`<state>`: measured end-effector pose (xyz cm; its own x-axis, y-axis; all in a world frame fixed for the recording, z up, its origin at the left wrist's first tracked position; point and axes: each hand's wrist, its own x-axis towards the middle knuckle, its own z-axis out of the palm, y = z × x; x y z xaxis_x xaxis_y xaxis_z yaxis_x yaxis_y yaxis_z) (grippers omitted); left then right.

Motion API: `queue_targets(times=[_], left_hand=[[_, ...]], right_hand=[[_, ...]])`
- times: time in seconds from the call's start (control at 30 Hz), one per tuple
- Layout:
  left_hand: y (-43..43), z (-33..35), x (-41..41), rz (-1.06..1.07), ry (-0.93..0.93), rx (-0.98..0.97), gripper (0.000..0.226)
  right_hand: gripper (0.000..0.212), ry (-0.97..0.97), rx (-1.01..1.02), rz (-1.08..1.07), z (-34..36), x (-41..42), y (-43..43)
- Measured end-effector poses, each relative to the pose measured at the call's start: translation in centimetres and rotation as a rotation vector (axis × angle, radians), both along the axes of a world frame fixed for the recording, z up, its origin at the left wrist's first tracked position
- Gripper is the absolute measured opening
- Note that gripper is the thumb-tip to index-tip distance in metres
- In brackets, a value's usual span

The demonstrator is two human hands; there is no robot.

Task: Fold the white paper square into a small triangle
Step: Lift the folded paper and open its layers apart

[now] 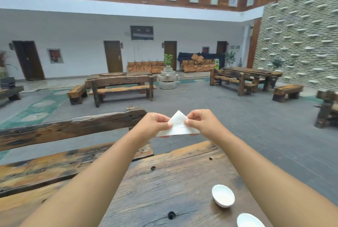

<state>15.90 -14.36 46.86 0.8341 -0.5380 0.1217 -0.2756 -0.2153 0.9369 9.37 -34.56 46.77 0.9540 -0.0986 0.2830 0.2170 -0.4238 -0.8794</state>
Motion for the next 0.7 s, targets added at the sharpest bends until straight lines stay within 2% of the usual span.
queue_targets(times=[0.2, 0.33, 0.47, 0.7], left_hand=[[-6.6, -1.7, 0.1, -0.1, 0.051, -0.009, 0.011], [-8.5, -3.6, 0.6, -0.039, 0.092, -0.027, 0.009], [-9.8, -6.2, 1.4, 0.009, 0.084, 0.036, 0.007], [-11.9, -12.8, 2.2, 0.044, 0.237, 0.095, 0.003]], right_hand=[[0.013, 0.011, -0.035, -0.134, -1.2, -1.6, -6.0], [0.011, 0.051, -0.09, -0.181, -3.5, -1.5, -8.0], [0.013, 0.098, -0.075, -0.212, -6.5, -0.5, -9.3], [0.01, 0.209, -0.1, -0.213, -13.1, 0.5, -11.1]])
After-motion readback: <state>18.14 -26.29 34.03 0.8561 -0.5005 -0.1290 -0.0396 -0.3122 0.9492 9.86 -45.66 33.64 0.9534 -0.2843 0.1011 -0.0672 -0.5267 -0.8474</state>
